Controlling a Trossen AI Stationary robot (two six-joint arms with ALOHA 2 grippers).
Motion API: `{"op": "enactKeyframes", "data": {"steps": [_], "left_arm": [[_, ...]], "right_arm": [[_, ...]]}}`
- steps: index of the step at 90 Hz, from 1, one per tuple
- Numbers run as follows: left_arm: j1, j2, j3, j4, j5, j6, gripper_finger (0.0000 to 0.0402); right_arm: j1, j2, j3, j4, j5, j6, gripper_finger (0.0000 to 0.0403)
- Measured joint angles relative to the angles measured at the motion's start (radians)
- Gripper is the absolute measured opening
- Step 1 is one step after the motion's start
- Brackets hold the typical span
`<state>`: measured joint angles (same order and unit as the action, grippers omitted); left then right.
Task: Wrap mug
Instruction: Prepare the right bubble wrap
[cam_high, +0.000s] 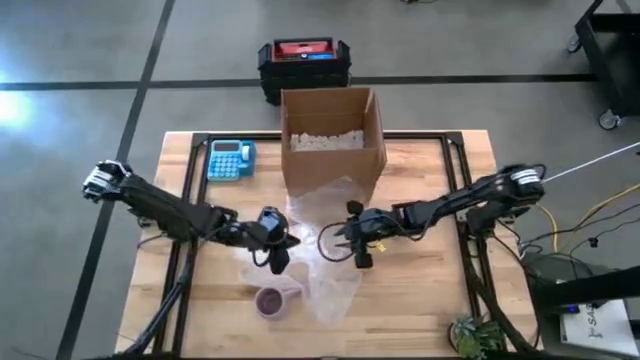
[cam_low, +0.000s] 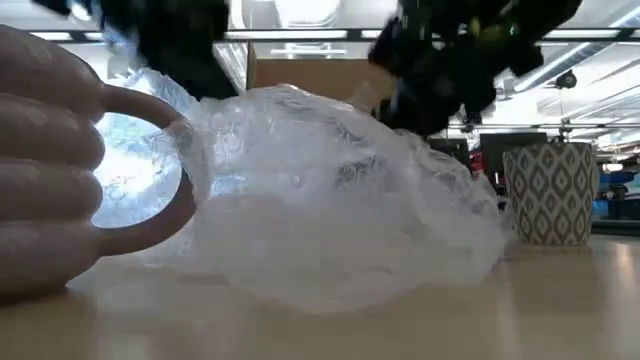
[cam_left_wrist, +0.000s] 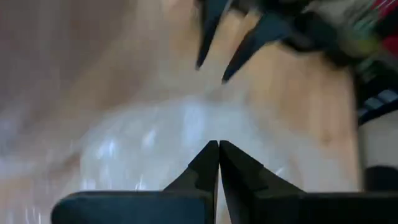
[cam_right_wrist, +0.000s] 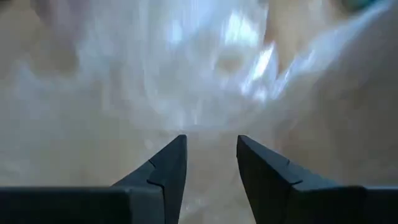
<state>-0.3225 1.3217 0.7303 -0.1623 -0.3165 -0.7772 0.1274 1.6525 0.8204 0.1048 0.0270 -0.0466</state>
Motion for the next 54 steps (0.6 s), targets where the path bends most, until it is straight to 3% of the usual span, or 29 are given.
{"op": "enactKeyframes", "data": {"steps": [10,23,40,54], "left_arm": [[0.000,0.037,-0.033,-0.158,0.034,-0.113,0.0000],[-0.009,0.033,-0.037,-0.506,0.059,-0.281,0.0000],[-0.028,-0.036,-0.008,-0.928,0.088,-0.466,0.0000],[-0.028,-0.122,0.084,-0.980,0.027,-0.537,0.0000]], "right_arm": [[0.001,0.038,0.032,-0.203,0.000,0.000,0.0107],[0.001,0.024,0.066,-0.473,-0.001,0.021,0.0090],[0.001,-0.043,0.076,-0.604,-0.008,0.044,0.0067],[0.005,-0.104,0.076,-0.618,-0.008,-0.009,0.0050]]}}
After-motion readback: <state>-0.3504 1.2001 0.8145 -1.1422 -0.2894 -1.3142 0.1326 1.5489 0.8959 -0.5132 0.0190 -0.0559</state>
